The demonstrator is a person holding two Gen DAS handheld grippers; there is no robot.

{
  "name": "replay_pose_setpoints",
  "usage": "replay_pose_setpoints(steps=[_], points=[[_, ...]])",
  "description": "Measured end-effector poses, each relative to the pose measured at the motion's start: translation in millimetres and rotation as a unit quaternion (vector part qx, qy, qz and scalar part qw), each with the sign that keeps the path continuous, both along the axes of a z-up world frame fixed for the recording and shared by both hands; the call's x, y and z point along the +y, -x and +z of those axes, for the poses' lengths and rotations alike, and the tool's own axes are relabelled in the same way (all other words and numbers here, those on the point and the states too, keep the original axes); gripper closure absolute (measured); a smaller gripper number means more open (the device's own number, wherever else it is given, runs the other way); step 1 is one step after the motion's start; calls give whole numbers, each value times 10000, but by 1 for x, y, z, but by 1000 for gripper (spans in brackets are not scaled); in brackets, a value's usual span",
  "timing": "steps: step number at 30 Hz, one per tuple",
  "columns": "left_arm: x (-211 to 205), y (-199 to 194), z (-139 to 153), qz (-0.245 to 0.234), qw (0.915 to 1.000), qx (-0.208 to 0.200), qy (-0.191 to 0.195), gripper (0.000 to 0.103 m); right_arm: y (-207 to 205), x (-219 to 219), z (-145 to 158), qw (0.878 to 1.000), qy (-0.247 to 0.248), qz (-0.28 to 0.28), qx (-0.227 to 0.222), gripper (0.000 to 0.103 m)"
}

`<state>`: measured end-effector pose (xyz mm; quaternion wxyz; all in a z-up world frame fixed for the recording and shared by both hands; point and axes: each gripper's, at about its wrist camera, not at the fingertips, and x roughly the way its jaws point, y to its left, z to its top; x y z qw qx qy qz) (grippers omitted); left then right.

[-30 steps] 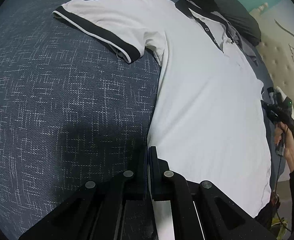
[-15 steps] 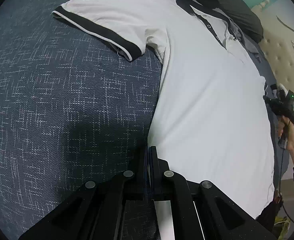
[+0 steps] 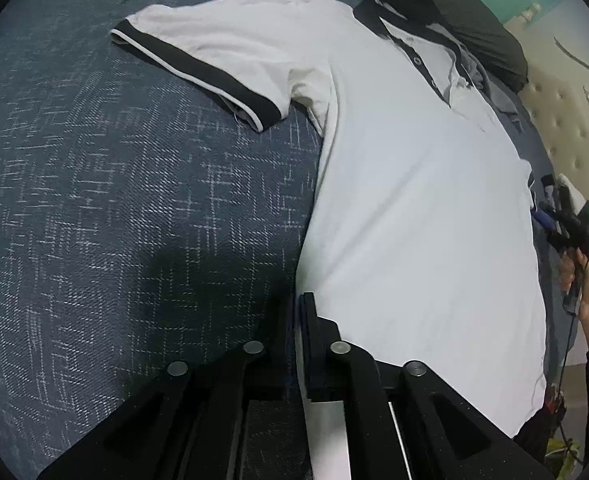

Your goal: Fold clothes

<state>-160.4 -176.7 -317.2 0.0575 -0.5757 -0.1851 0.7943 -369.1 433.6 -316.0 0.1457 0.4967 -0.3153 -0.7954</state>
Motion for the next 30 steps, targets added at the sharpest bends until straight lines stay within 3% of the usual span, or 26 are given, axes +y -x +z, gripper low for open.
replay_pose_setpoints(steps=[4, 8, 10, 11, 13, 15, 17, 21, 24, 26, 27, 30], points=[[-3, 5, 3, 79, 9999, 49, -65, 79, 2, -6, -6, 9999, 136, 78, -61, 66], [4, 11, -2, 21, 10000, 26, -46, 79, 1, -27, -7, 9988, -66, 481, 45, 66], [1, 15, -1, 5, 10000, 20, -45, 79, 3, -29, -13, 9992, -48, 404, -11, 68], [-2, 17, -1, 12, 10000, 22, -60, 79, 4, -28, -15, 9994, -27, 337, -14, 71], [-2, 19, -1, 25, 10000, 24, -88, 79, 5, -24, -18, 9998, -100, 186, -34, 93], [-1, 21, -1, -4, 10000, 27, -69, 79, 4, -19, -18, 9997, -242, 58, -15, 102], [-3, 22, 0, -72, 9999, 32, -89, 79, 3, -13, -17, 9993, -359, -83, 39, 103], [-6, 26, 3, -47, 9999, 55, -112, 79, 1, 4, -19, 9998, -113, -158, 25, 103], [-7, 28, 7, -18, 9999, 96, -128, 79, -2, 15, -15, 9994, -8, -344, 79, 100], [-10, 29, 9, 13, 9998, 122, -135, 79, -3, 24, -14, 9981, 83, -611, 67, 83], [-11, 29, 10, 35, 9998, 133, -140, 79, -3, 29, -13, 9969, 148, -763, 79, 60], [-23, 25, 14, 107, 9996, 192, -173, 79, -2, 38, -8, 9937, 366, -1037, 231, 51]])
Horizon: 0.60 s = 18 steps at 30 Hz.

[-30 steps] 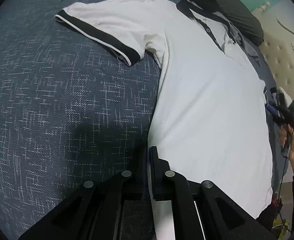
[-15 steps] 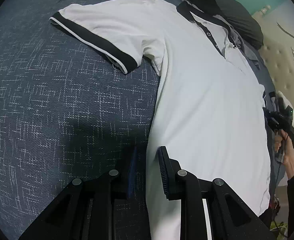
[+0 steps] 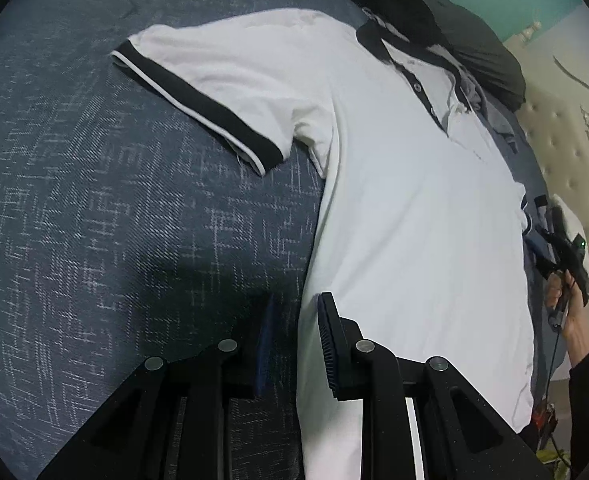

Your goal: Fold clothes

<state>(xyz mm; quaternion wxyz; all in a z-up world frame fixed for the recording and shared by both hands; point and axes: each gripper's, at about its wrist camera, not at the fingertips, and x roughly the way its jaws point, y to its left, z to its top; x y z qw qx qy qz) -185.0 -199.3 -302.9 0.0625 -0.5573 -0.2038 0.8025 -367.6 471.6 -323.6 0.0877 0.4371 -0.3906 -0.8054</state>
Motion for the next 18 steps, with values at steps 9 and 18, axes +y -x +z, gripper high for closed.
replay_pose_setpoints(steps=[9, 18], points=[[-14, -1, 2, 45, 10000, 21, 1, 79, 24, -28, -13, 9990, -188, 331, -228, 56], [-15, 4, -3, 35, 10000, -11, -4, 79, 10, -13, -17, 9983, -547, 145, -158, 101]])
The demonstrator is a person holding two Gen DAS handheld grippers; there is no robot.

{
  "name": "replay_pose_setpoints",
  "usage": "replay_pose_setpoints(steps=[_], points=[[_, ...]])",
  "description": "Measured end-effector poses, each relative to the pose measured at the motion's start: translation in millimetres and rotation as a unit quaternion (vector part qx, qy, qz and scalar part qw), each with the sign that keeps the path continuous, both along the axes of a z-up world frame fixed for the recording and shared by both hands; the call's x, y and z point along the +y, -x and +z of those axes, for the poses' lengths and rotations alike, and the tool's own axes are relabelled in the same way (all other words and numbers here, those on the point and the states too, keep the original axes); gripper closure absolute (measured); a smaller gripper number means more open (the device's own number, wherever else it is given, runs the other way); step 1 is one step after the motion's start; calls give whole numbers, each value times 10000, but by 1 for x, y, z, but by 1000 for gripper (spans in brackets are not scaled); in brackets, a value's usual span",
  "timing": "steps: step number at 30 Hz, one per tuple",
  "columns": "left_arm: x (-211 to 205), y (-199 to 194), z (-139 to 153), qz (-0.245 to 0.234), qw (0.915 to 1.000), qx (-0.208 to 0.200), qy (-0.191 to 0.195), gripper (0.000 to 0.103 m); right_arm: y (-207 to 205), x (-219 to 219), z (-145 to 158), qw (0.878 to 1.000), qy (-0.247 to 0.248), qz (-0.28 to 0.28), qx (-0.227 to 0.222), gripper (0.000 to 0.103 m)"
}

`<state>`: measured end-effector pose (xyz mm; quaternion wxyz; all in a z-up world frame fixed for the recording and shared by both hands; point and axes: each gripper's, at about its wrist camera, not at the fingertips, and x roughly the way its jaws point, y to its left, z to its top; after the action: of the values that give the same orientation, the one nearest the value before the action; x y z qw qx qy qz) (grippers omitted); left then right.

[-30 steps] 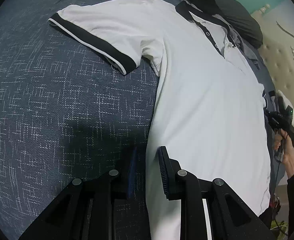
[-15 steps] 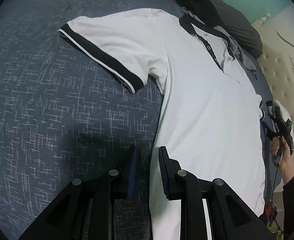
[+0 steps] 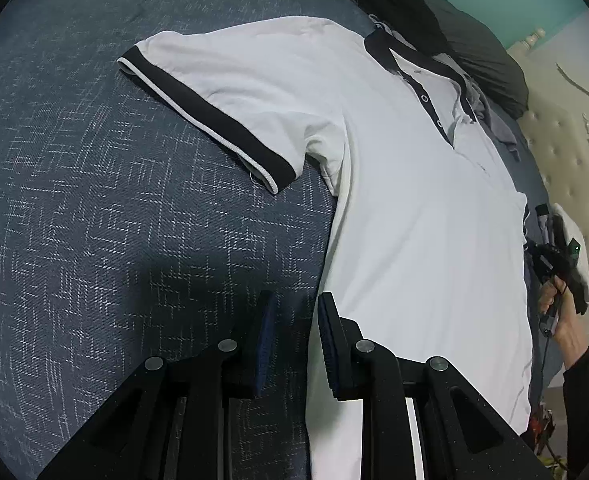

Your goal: Fold clothes

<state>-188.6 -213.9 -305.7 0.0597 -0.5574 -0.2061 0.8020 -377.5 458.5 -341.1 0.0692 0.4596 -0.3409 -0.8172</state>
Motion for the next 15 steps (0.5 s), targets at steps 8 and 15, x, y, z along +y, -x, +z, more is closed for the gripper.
replay_pose_setpoints(steps=[8, 15], points=[[-5, -2, 3, 43, 10000, -15, 75, 79, 7, 1, 1, 9999, -153, -16, -24, 101], [-24, -3, 6, 408, 9992, 42, -28, 79, 3, 2, 10, 9999, -89, 63, 79, 97]])
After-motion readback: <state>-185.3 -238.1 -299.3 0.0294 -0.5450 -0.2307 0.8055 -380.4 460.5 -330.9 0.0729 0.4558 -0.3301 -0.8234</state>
